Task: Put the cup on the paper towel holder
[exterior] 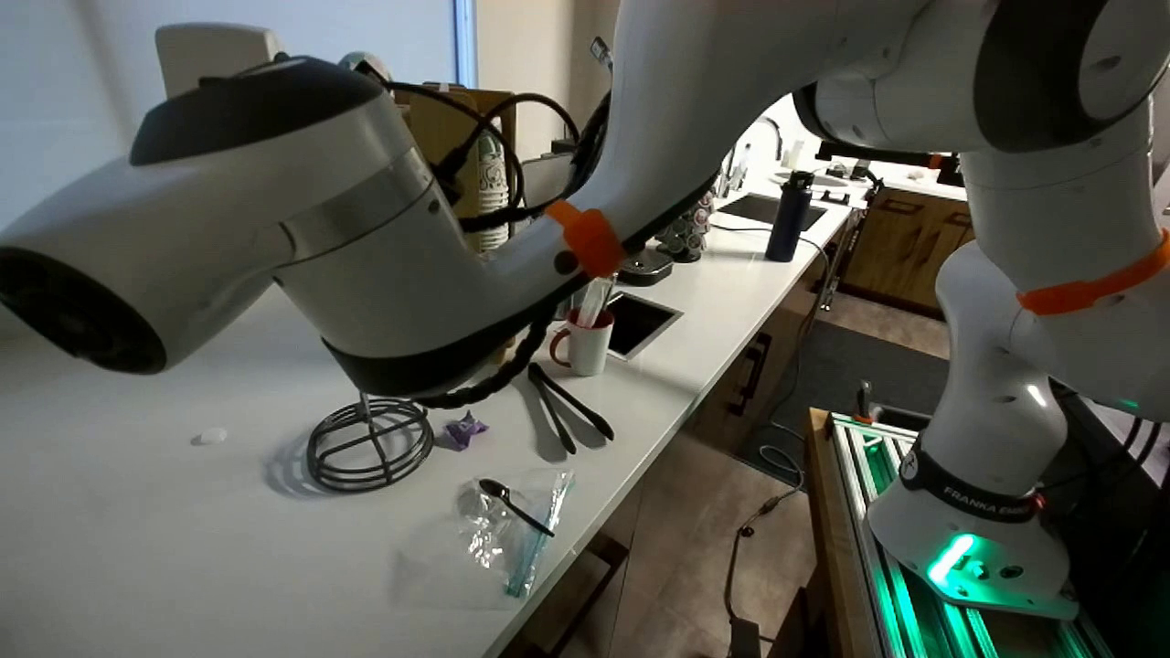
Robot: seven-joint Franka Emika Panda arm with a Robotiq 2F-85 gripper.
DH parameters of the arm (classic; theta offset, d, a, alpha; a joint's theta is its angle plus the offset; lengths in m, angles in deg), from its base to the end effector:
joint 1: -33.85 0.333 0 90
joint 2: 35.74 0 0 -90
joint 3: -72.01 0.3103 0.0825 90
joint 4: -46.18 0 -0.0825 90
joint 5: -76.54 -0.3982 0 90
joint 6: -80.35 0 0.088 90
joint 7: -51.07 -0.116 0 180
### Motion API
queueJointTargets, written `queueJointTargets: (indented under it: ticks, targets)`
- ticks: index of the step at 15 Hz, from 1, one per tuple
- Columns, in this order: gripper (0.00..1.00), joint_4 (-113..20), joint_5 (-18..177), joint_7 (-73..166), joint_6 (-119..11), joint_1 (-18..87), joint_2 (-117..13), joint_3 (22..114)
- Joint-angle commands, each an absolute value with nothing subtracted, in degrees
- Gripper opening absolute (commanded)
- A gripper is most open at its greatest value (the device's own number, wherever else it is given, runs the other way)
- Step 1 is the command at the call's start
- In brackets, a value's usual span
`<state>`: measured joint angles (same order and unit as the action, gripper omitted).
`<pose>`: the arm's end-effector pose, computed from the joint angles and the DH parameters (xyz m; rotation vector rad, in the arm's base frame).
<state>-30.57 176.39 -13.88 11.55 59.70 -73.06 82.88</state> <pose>0.6591 0.2704 0.4377 1.4123 -0.3139 0.9043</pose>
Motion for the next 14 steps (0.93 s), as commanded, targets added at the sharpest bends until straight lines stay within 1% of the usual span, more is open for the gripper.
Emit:
queueJointTargets:
  ticks: [1,9,14]
  targets:
    - [0.01,-25.38,177.78,-7.36,10.72,60.21,-77.12,82.05]
    - [0.01,-19.76,178.59,1.43,5.72,60.55,-80.99,81.11]
    - [0.01,-19.63,178.45,5.19,7.25,61.15,-82.89,79.91]
